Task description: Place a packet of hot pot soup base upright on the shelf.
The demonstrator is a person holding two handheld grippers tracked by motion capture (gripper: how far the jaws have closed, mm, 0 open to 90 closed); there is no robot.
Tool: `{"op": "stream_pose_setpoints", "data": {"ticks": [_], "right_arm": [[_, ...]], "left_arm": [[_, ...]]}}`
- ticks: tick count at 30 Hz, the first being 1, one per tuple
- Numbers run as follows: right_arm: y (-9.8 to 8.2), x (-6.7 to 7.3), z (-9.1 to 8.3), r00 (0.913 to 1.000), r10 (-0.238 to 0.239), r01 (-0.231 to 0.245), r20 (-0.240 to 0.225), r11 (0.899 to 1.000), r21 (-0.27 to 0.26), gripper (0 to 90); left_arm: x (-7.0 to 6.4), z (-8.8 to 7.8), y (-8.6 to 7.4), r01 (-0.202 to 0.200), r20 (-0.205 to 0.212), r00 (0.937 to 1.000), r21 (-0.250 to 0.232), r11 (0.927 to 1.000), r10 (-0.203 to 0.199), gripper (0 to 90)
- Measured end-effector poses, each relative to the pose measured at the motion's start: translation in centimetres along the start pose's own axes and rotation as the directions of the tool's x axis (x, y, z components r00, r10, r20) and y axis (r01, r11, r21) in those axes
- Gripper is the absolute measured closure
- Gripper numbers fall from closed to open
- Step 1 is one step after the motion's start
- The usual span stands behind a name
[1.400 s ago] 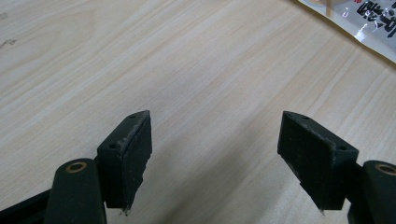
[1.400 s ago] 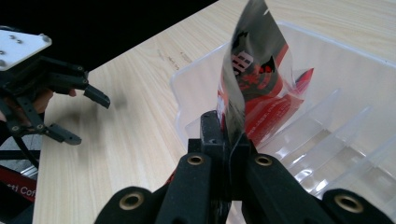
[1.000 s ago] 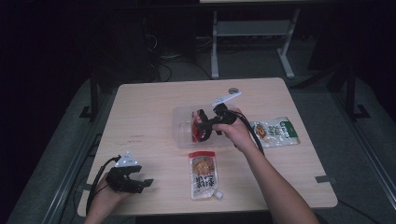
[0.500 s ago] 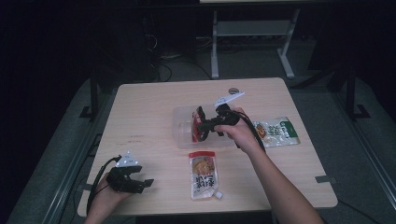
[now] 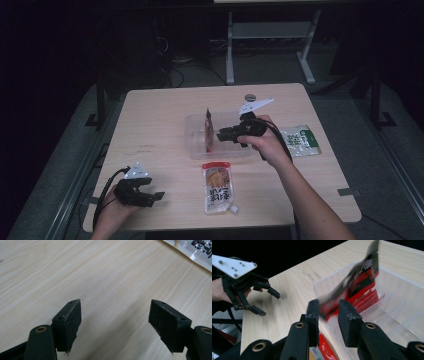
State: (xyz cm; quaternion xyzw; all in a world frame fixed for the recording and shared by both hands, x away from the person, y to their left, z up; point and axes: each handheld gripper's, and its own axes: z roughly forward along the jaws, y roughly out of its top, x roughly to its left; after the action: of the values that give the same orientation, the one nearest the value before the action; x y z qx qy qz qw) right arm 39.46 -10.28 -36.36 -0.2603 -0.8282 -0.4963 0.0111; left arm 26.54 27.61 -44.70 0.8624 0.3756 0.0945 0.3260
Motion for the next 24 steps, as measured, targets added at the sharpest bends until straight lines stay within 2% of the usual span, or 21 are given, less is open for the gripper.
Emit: {"op": "stream_pose_setpoints", "data": {"ticks": [9, 18, 24], "right_arm": [[-1.0, 0.7, -1.5, 0.9998, -0.018, 0.018, 0.008, 1.000, 0.014, 67.6], [-3.3, 1.3, -2.6, 0.9970, -0.068, 0.066, 0.038, 0.996, 0.062, 61.0], [-5.4, 1.7, -3.5, 0.9951, -0.070, 0.063, 0.070, 0.994, 0.094, 59.9]], "left_arm": [[0.0, -0.1, 0.0, -0.002, -0.003, 1.0000, -0.001, 1.0000, 0.002, 25.9], [0.0, 0.0, 0.0, -0.004, -0.002, 1.0000, 0.000, 1.0000, 0.004, 26.2], [-0.1, -0.1, 0.1, -0.006, -0.001, 1.0000, -0.002, 1.0000, 0.006, 26.3]]}}
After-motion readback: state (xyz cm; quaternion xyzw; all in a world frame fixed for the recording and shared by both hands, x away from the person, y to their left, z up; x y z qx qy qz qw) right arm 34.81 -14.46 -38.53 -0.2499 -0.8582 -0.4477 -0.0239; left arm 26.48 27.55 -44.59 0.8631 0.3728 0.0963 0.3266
